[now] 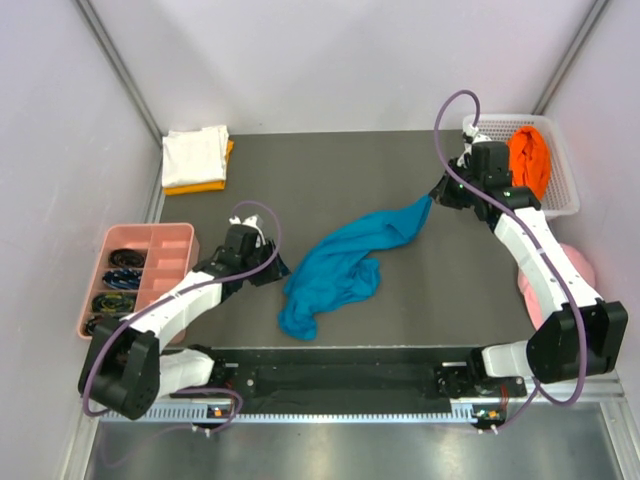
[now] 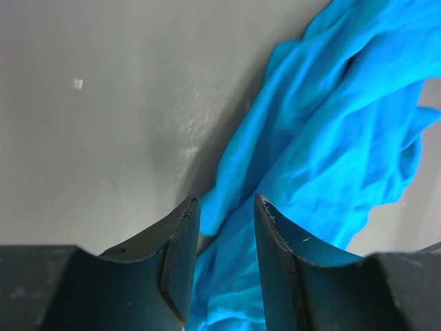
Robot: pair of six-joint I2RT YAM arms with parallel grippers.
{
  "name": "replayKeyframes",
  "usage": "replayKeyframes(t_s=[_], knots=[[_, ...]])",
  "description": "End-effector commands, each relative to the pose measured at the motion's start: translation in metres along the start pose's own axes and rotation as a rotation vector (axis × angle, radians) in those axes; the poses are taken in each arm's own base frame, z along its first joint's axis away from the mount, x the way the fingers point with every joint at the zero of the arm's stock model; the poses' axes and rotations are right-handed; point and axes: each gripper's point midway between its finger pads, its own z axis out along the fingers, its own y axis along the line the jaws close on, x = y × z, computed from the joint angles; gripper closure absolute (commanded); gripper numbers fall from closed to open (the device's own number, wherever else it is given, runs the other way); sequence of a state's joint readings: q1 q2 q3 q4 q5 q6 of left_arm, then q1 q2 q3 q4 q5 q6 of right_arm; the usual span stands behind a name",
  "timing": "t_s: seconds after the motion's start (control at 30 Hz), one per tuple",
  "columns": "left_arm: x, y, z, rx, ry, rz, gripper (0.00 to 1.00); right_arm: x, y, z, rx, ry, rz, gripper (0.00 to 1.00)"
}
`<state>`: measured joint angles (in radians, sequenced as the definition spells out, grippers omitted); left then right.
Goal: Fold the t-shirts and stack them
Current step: Flatten out the tshirt
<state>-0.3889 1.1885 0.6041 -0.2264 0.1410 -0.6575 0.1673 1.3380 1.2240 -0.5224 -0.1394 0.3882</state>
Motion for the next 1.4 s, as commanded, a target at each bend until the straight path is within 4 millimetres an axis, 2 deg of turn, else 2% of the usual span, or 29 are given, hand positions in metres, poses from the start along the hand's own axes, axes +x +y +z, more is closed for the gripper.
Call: replayKeyframes(t_s=[0.0, 0.23, 0.4, 0.63, 0.93, 1.03, 1.1, 1.23, 1.33, 1.37], knots=[[0.015, 0.008, -0.004, -0.014, 0.015, -0.015, 0.58, -0.013, 0.006, -0.005, -0.019, -0.056, -0.004, 1.0], [0.032, 0.016, -0.004, -0.025, 0.038, -0.027, 0.59, -0.005, 0.003, -0.001, -0.018, -0.037, -0.002, 1.0], [0.037, 0.017, 0.003, -0.014, 0.039, -0.033, 0.6, 0.0, 0.002, 0.0, -0.016, -0.026, 0.001, 1.0], [0.04, 0.015, 0.014, -0.007, 0.051, -0.027, 0.69, 0.0, 0.001, 0.0, -0.013, -0.024, -0.002, 1.0], [0.035, 0.007, 0.022, 0.019, 0.045, -0.032, 0.76, 0.0, 0.0, 0.002, -0.007, -0.018, -0.007, 1.0], [0.032, 0.005, 0.021, 0.023, 0.037, -0.028, 0.87, -0.001, 0.0, 0.002, -0.008, -0.02, -0.007, 1.0], [0.03, 0.004, 0.02, 0.02, 0.034, -0.025, 1.0, 0.0, 0.0, 0.002, -0.007, -0.018, -0.005, 1.0], [0.026, 0.002, 0.017, 0.015, 0.026, -0.017, 1.0, -0.001, 0.001, 0.003, -0.014, -0.019, -0.006, 1.0], [0.008, -0.004, 0.004, 0.003, -0.024, 0.009, 1.0, 0.0, 0.002, 0.003, -0.017, -0.014, -0.005, 1.0], [-0.005, -0.009, -0.001, -0.006, -0.061, 0.018, 1.0, -0.001, 0.003, 0.003, -0.024, -0.018, -0.006, 1.0]])
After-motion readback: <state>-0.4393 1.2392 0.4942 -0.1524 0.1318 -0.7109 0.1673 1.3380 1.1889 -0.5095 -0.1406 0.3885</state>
